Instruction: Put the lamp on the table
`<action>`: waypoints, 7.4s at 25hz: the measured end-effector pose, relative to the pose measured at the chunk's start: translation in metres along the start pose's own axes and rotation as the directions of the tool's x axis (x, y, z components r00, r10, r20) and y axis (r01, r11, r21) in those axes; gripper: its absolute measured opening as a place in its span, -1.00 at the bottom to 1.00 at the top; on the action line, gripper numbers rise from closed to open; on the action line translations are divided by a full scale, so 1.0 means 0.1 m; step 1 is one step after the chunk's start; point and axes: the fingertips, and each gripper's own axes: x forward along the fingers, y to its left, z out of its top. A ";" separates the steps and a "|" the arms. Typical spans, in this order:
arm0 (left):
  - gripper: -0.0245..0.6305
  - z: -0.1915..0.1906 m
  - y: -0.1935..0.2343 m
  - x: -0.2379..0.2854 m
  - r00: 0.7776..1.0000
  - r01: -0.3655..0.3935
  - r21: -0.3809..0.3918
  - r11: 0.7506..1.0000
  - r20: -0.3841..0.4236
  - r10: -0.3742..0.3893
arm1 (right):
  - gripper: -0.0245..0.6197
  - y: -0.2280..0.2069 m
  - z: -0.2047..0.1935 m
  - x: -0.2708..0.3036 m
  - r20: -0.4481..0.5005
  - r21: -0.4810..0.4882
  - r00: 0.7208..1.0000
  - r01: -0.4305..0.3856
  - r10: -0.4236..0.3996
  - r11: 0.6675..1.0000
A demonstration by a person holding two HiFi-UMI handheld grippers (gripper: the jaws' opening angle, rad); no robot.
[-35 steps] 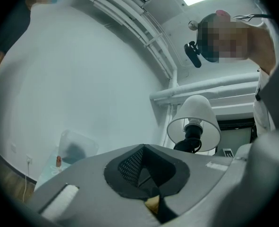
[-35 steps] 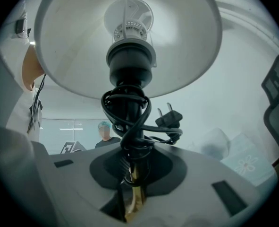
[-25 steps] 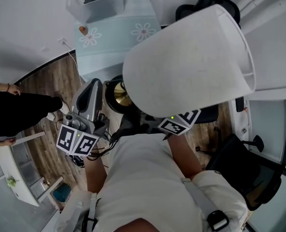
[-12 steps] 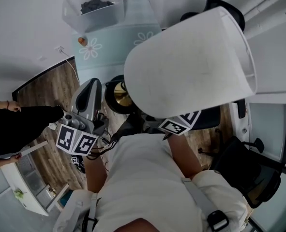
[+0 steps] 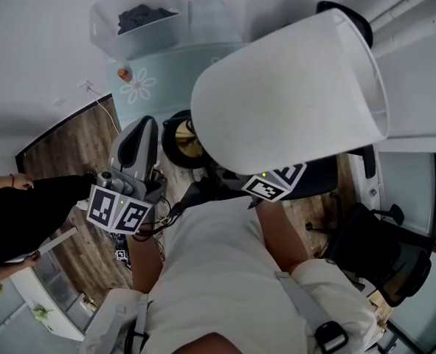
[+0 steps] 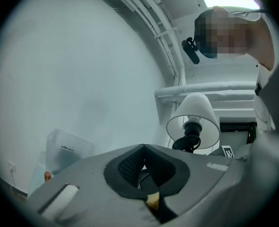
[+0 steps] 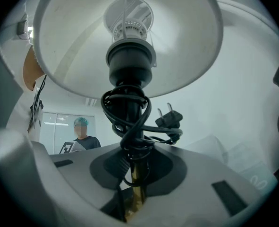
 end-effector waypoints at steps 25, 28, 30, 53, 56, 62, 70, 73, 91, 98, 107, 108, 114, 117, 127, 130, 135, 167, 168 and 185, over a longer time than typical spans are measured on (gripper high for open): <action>-0.92 -0.54 0.92 1.04 0.997 -0.026 -0.060 0.998 -0.069 0.022 | -0.67 -1.42 -0.35 0.58 -0.080 0.009 0.996 0.030 -0.030 0.999; -0.92 -0.62 0.99 1.13 0.997 -0.024 -0.067 0.997 -0.076 0.019 | -0.67 -1.56 -0.43 0.62 -0.098 -0.015 0.995 0.033 -0.034 0.999; -0.92 -0.68 1.04 1.17 0.997 -0.023 -0.074 0.997 -0.080 0.017 | -0.67 -1.65 -0.50 0.64 -0.108 -0.026 0.993 0.036 -0.039 0.999; -0.93 -1.54 1.49 1.42 0.992 -0.026 -0.126 0.992 -0.129 0.009 | -0.67 -2.44 -1.30 0.60 -0.171 -0.106 0.977 0.107 -0.124 0.989; -0.92 -1.62 1.54 1.44 0.991 -0.024 -0.127 0.992 -0.130 0.008 | -0.67 -2.51 -1.41 0.61 -0.177 -0.115 0.975 0.112 -0.131 0.987; -0.92 -1.80 1.66 1.48 0.992 -0.023 -0.132 0.991 -0.129 0.006 | -0.67 -2.66 -1.60 0.64 -0.195 -0.132 0.971 0.114 -0.139 0.985; -0.92 -2.03 1.85 1.51 0.993 -0.028 -0.139 0.990 -0.119 0.012 | -0.67 -2.81 -1.90 0.67 -0.227 -0.160 0.964 0.102 -0.137 0.982; -0.92 -2.10 1.89 1.53 0.993 -0.030 -0.141 0.990 -0.114 0.014 | -0.67 -2.88 -1.99 0.66 -0.235 -0.160 0.962 0.104 -0.140 0.982; -0.93 -2.43 2.14 1.55 0.994 -0.045 -0.163 0.986 -0.107 0.027 | -0.67 -3.16 -2.49 0.71 -0.299 -0.202 0.942 0.094 -0.153 0.975; -0.92 -2.44 2.17 1.54 0.993 -0.051 -0.166 0.985 -0.111 0.033 | -0.67 -3.10 -2.65 0.70 -0.329 -0.247 0.933 0.062 -0.144 0.967; -0.92 -2.46 2.18 1.48 0.992 -0.062 -0.164 0.984 -0.122 0.042 | -0.67 -3.00 -2.81 0.71 -0.370 -0.268 0.920 0.031 -0.132 0.963; -0.92 -2.47 2.18 1.48 0.991 -0.064 -0.163 0.985 -0.124 0.043 | -0.67 -3.00 -2.81 0.71 -0.369 -0.268 0.920 0.032 -0.133 0.963; -0.92 -2.50 2.21 1.47 0.990 -0.072 -0.162 0.984 -0.135 0.050 | -0.66 -3.00 -2.79 0.73 -0.344 -0.267 0.930 0.039 -0.133 0.963; -0.92 -2.52 2.21 1.45 0.988 -0.080 -0.161 0.984 -0.144 0.056 | -0.65 -3.00 -2.82 0.68 -0.396 -0.287 0.909 0.010 -0.128 0.958; -0.93 -2.60 2.20 1.44 0.985 -0.076 -0.152 0.985 -0.162 0.051 | -0.37 -3.01 -2.73 0.69 -0.327 -0.252 0.934 0.057 -0.141 0.966; -0.92 -2.63 2.18 1.43 0.983 -0.075 -0.148 0.986 -0.174 0.049 | -0.22 -3.01 -2.79 0.60 -0.352 -0.243 0.925 0.057 -0.143 0.968; -0.93 -2.66 2.17 1.40 0.981 -0.084 -0.150 0.985 -0.185 0.055 | -0.15 -3.01 -2.83 0.45 -0.368 -0.243 0.916 0.072 -0.161 0.967; -0.92 -1.76 1.09 0.96 0.976 0.001 -0.053 0.999 -0.219 -0.012 | -0.92 -1.99 -1.35 -0.26 -0.271 -0.252 0.924 0.204 -0.271 0.946; -0.92 -1.68 1.06 0.97 0.977 0.008 -0.050 0.999 -0.212 -0.018 | -0.92 -1.93 -1.27 -0.23 -0.263 -0.258 0.928 0.197 -0.265 0.946; -0.92 -0.70 0.64 0.91 0.994 0.044 -0.003 0.999 -0.103 -0.044 | -0.92 -1.29 -0.33 0.09 -0.169 -0.305 0.961 0.162 -0.221 0.938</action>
